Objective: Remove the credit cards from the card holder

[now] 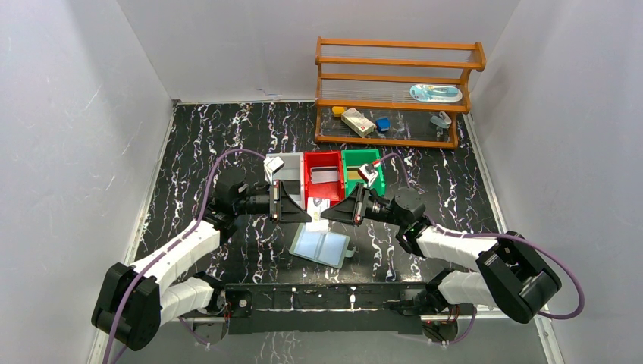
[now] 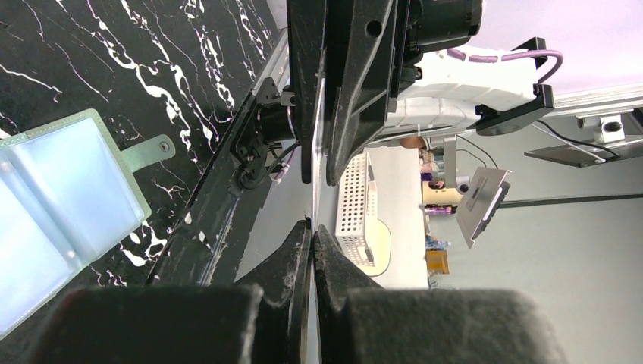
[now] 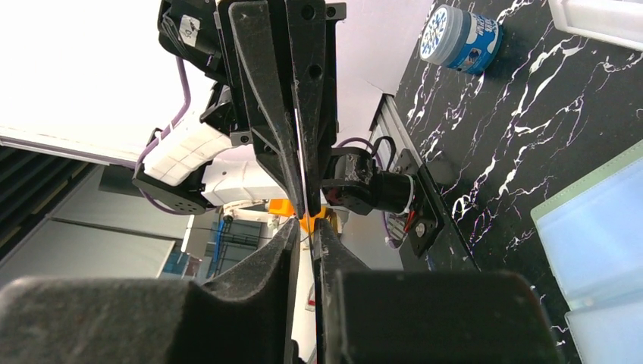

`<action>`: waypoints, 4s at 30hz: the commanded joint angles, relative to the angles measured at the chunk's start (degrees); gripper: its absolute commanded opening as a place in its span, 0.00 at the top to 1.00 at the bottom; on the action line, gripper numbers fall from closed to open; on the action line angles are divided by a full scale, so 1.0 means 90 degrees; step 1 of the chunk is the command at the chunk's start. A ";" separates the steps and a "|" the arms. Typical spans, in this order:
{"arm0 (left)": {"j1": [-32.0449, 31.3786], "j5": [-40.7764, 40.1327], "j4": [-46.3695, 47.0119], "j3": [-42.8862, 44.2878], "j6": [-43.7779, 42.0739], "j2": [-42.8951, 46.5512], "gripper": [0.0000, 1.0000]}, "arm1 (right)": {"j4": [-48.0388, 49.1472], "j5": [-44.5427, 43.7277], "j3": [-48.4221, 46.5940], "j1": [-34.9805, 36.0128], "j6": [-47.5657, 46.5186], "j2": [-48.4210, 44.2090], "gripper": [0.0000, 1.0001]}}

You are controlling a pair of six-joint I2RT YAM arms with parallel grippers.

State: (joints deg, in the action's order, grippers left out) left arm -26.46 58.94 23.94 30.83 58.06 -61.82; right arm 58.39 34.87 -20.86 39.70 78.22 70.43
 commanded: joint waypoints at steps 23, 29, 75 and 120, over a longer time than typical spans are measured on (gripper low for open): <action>0.0010 -0.2641 -0.3675 0.1207 -0.2196 0.0709 0.18 | -0.3312 -0.0930 -0.1108 -0.0036 -0.1882 -0.0966 1.00; 0.0010 -0.4825 -0.5335 0.1797 -0.3011 0.1198 0.07 | -0.6160 -0.2539 -0.2271 -0.0027 -0.3603 -0.1186 1.00; 0.0011 -0.7763 -0.6137 0.1348 -0.4234 0.2084 0.02 | -0.7792 -0.5259 -0.6694 0.0875 -1.3947 0.4000 1.00; 0.0010 -0.7651 -0.6137 0.1388 -0.4275 0.1987 0.02 | -0.8352 -0.6634 -0.6996 0.0842 -0.7997 0.3303 0.26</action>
State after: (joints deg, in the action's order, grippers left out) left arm -26.46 -9.41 -31.53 42.85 20.05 -44.12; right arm -7.14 -18.28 -77.34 47.33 -20.25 102.91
